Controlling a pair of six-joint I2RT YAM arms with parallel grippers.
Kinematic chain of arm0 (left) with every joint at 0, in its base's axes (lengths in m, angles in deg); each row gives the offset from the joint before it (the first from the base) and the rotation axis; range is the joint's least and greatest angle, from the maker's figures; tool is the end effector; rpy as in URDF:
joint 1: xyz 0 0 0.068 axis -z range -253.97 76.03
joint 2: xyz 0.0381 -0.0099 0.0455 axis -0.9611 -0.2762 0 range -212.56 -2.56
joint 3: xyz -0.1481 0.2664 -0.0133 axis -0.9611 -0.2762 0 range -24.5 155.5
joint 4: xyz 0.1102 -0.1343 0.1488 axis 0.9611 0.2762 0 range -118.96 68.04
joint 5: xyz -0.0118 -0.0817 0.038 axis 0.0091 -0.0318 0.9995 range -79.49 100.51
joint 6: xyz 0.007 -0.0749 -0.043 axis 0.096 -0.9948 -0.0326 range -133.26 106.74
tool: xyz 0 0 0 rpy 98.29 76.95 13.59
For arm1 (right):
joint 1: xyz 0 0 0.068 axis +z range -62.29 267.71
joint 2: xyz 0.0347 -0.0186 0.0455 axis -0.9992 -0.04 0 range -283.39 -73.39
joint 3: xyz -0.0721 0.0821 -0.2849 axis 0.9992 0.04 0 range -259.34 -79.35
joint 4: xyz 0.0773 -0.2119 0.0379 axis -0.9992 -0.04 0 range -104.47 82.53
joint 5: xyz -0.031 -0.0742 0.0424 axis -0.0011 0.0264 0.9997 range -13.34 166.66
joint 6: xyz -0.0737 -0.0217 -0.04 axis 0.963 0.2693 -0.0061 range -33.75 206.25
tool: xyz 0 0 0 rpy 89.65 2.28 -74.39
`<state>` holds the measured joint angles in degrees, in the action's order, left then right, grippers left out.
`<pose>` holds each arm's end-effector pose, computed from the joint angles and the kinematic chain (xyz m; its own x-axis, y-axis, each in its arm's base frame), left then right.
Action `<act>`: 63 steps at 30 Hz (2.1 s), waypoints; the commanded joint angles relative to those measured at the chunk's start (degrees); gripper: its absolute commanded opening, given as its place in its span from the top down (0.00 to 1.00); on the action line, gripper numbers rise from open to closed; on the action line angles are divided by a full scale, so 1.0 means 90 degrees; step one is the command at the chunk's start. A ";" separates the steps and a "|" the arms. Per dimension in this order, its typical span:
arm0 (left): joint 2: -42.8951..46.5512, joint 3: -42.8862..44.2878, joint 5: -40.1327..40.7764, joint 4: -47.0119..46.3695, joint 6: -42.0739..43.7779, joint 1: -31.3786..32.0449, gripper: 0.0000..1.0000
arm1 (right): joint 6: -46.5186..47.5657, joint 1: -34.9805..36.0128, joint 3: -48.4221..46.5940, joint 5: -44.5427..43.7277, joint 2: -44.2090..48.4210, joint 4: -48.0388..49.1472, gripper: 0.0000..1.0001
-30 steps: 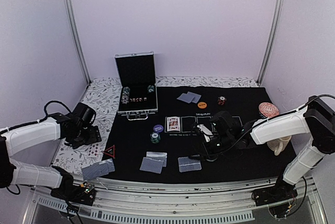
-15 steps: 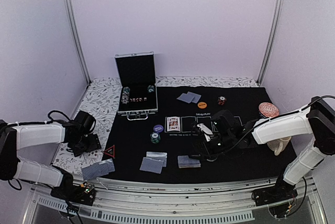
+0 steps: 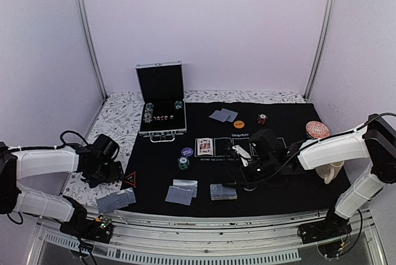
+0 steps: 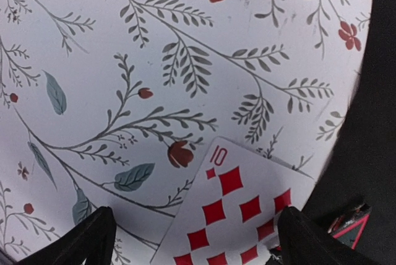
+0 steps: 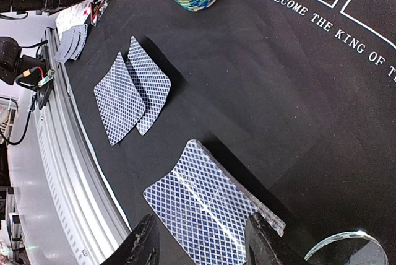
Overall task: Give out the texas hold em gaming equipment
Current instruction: Pick up the poker card from the center of the board.
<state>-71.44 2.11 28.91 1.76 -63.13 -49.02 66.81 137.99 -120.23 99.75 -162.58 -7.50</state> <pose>0.1474 -0.0418 0.1538 -0.8008 -0.4276 -0.4193 -0.4589 0.8880 -0.0292 0.1661 0.2469 0.1861 -0.7411 -0.4129 -0.5294 -0.6655 0.5565 0.4975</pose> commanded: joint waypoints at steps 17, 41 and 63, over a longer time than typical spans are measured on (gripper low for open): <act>0.0038 0.0110 0.0027 0.0190 0.0094 0.0177 0.11 | 0.0067 0.0110 -0.0203 0.0183 0.0111 -0.0025 0.51; -0.0544 -0.0008 -0.0149 -0.0466 0.0475 0.0012 0.28 | 0.0168 0.0122 -0.0405 0.0229 0.0075 -0.0216 0.51; 0.0496 0.0126 -0.0279 -0.0611 0.1018 -0.0930 0.76 | 0.0173 0.0120 -0.0342 0.0234 0.0461 -0.0244 0.51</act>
<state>-69.89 2.65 27.38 -4.25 -55.70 -56.87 67.88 138.71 -122.94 101.24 -160.81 -9.64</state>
